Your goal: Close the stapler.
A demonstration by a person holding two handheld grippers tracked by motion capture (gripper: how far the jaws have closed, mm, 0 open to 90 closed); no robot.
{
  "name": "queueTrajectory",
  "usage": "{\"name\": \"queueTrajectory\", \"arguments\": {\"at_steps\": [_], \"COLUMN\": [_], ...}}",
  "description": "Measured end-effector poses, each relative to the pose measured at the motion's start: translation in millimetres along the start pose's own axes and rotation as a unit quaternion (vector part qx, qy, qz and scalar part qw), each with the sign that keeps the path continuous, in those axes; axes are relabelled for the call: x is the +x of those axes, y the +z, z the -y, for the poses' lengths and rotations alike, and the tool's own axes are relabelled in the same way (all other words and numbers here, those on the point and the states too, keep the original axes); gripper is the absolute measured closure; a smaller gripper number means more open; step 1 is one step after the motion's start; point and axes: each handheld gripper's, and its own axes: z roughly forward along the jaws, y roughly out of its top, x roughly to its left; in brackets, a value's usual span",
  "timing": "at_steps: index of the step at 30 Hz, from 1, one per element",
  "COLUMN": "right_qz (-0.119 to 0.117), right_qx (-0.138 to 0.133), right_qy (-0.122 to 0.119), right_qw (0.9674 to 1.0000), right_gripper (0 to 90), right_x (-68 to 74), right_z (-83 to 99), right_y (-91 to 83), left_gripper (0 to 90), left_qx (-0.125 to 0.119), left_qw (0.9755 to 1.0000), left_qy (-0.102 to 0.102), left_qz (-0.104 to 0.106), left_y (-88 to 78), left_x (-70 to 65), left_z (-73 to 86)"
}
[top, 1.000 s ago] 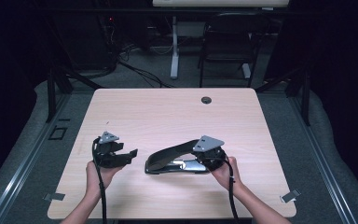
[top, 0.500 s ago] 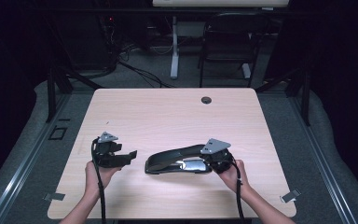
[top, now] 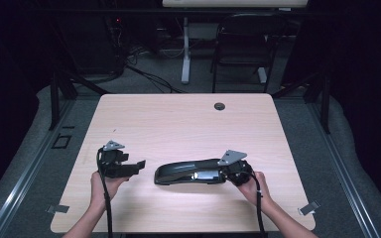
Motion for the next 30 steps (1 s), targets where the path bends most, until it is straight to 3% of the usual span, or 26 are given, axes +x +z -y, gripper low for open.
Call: {"name": "queueTrajectory", "arguments": {"at_steps": [5,9,14,19,23,30], "right_qz": [-0.009,0.000,0.019,0.014,0.005,-0.010], "right_qx": [0.024,0.033,0.010,-0.022,-0.036,-0.023], "right_qy": [0.007,0.032,0.063,0.057,0.047,0.036], "right_qw": [0.9997,0.9989,0.9978,0.9980,0.9982,0.9990], "right_gripper": [89.9,89.6,89.4,89.0,88.8,89.0], "right_x": [-3.8,-13.4,-27.0,-20.8,-10.5,-3.6], "right_z": [1.5,1.1,-4.5,-19.7,-32.0,-37.4], "right_y": [-1.5,-11.2,-29.2,-45.3,-46.9,-38.6], "left_gripper": [18.5,16.6,15.6,14.7,14.6,13.0], "left_qx": [-0.004,-0.001,-0.005,-0.008,-0.007,-0.014], "left_qw": [1.0000,1.0000,1.0000,1.0000,1.0000,0.9999], "left_qy": [-0.002,-0.006,-0.004,-0.004,0.002,0.002], "left_qz": [-0.004,-0.001,-0.001,-0.004,-0.002,-0.006], "left_y": [-1.4,0.5,-0.3,0.0,-0.2,-1.6], "left_x": [0.9,2.3,2.1,1.7,1.2,2.5], "left_z": [0.4,-0.8,-1.0,-1.1,-1.8,-1.4]}}
